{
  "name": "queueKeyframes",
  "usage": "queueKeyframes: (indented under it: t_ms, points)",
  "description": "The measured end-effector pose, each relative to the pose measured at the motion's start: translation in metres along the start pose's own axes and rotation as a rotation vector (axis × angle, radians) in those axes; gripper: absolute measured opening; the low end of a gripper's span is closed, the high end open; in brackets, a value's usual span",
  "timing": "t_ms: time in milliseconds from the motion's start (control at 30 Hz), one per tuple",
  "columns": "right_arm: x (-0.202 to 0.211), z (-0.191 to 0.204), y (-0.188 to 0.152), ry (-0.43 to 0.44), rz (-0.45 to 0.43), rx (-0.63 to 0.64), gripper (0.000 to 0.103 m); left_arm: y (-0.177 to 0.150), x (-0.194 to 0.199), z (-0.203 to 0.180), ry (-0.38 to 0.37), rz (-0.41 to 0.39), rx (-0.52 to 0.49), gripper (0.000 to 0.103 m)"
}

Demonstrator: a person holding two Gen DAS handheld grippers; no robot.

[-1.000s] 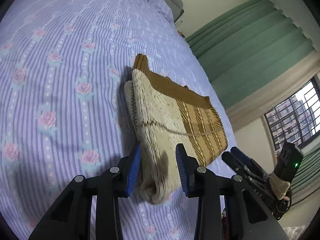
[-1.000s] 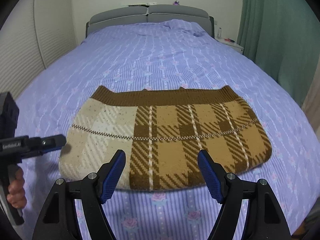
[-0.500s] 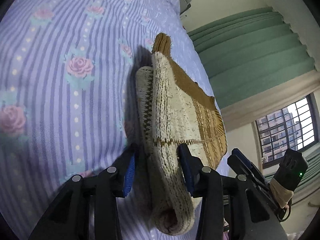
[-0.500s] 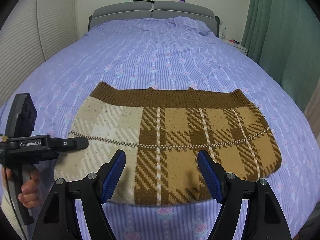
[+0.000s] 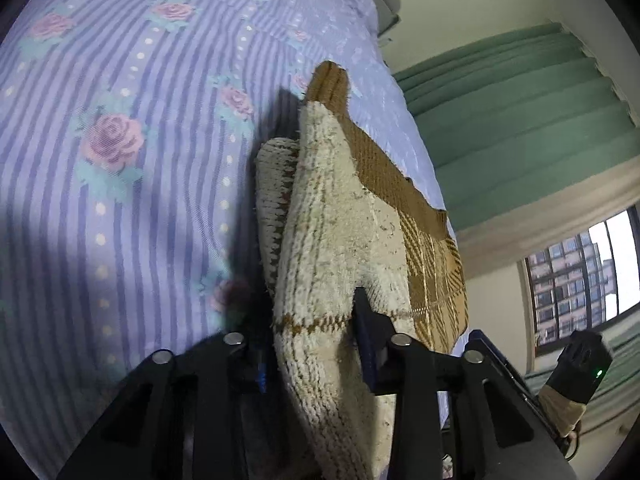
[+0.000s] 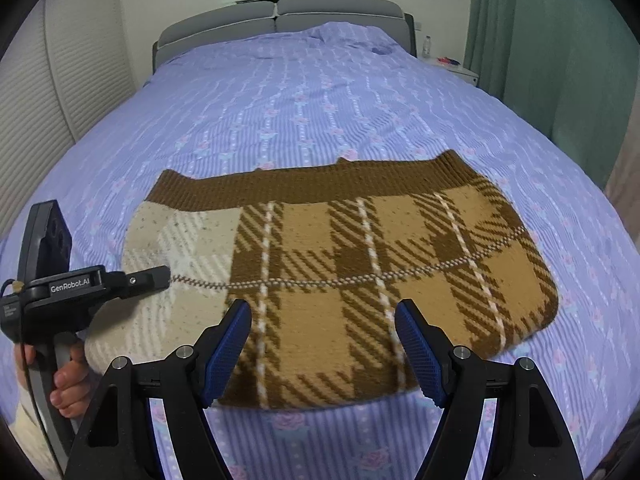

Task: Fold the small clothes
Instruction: 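Fold the cream side across the sweater with the left tool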

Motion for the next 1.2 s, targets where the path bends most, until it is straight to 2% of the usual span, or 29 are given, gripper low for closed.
queueKeyframes:
  t_ms: [100,200,267,333,467,533,700,800,933,1200]
  points:
    - [0.001,-0.008,0.0,0.002,-0.003,-0.015,0.074,-0.001,0.011,-0.016,0.04,-0.011,-0.008,0.027]
    - [0.0,-0.012,-0.001,0.034,0.003,-0.033,0.073,0.002,0.023,-0.039,0.092,-0.019,-0.07,0.025]
    - [-0.001,-0.012,-0.003,0.062,0.019,-0.041,0.062,0.004,0.03,-0.052,0.125,-0.014,-0.113,0.025]
    - [-0.002,-0.008,-0.007,0.103,0.036,-0.046,0.042,0.006,0.035,-0.065,0.151,-0.014,-0.139,0.025]
    - [-0.007,0.005,-0.015,0.213,0.062,-0.054,0.029,0.007,0.033,-0.084,0.245,-0.011,-0.193,0.025]
    - [-0.017,0.011,-0.022,0.216,0.095,-0.03,0.025,0.007,0.027,-0.095,0.301,-0.002,-0.226,0.025]
    - [-0.037,0.014,-0.023,0.225,0.137,-0.006,0.025,0.007,0.015,-0.117,0.41,0.029,-0.255,0.024]
    - [-0.029,0.004,-0.013,0.268,0.154,-0.045,0.025,0.012,0.012,-0.138,0.393,0.05,-0.246,0.024]
    - [0.013,-0.037,0.009,0.234,0.023,-0.074,0.025,0.019,0.001,-0.174,0.449,0.078,-0.262,0.024]
    - [0.051,-0.143,0.032,0.15,-0.076,-0.174,0.025,-0.001,-0.073,-0.27,0.541,0.111,-0.423,0.024]
Point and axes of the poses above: each gripper's, at about its wrist camera, not at the fingertips, and x roughly against the way its jaws point, z to its left, y to its top, the point moved 5 cm from there along -x, roughly the way its jaws point, and after that the axes turned 8 degrees about -z, right-handed, at the moved point
